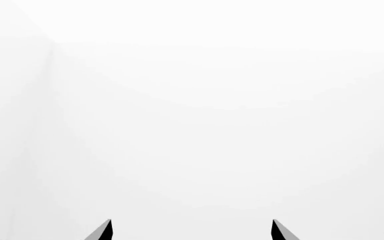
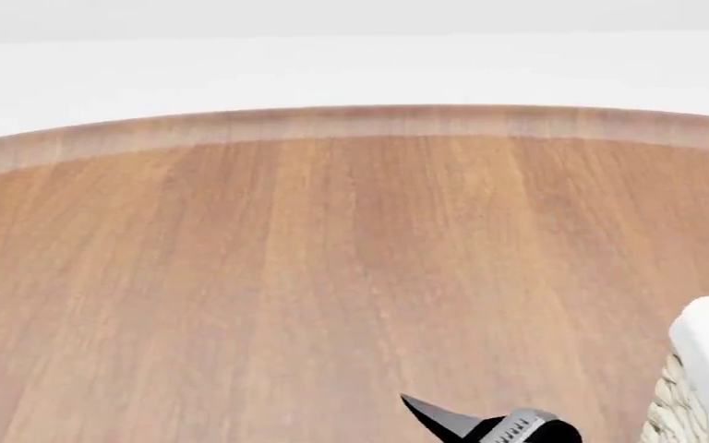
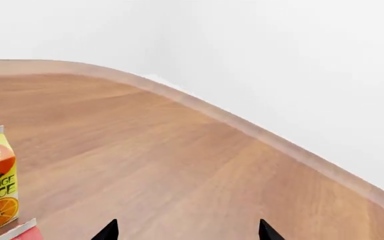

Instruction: Pick the milk and place it in the basket.

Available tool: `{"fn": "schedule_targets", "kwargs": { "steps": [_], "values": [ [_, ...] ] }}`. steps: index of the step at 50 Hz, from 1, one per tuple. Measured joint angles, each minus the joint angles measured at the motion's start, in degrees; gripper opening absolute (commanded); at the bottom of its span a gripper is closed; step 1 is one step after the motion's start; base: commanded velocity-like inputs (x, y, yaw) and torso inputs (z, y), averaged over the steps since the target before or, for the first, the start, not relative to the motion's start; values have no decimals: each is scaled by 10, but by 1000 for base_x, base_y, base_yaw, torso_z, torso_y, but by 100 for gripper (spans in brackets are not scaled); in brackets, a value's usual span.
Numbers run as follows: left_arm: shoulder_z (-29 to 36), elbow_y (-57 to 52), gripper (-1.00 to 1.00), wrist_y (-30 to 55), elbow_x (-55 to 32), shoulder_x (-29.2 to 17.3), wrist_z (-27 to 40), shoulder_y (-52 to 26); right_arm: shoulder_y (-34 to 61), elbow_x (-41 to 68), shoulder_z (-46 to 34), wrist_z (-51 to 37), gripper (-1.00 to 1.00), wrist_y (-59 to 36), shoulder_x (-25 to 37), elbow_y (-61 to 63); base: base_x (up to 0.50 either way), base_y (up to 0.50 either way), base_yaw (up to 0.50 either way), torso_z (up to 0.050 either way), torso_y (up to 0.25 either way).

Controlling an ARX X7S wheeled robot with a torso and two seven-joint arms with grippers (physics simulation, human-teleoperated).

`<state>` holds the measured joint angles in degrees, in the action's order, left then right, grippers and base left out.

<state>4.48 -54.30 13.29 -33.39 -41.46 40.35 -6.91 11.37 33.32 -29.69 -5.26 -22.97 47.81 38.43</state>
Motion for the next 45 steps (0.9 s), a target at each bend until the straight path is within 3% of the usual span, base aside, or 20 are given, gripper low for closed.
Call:
{"fn": "schedule_targets", "kwargs": {
  "steps": [27,45],
  "values": [
    [8,5,100,-2,3,-2,1,-4,-3,-123,-138,88,100,19,-21,-59,0,0,0,0,0],
    [10,5,100,-4,2,-4,3,-5,-3,-161,-185,122,100,36,-29,-76,0,0,0,0,0]
  ]
}}
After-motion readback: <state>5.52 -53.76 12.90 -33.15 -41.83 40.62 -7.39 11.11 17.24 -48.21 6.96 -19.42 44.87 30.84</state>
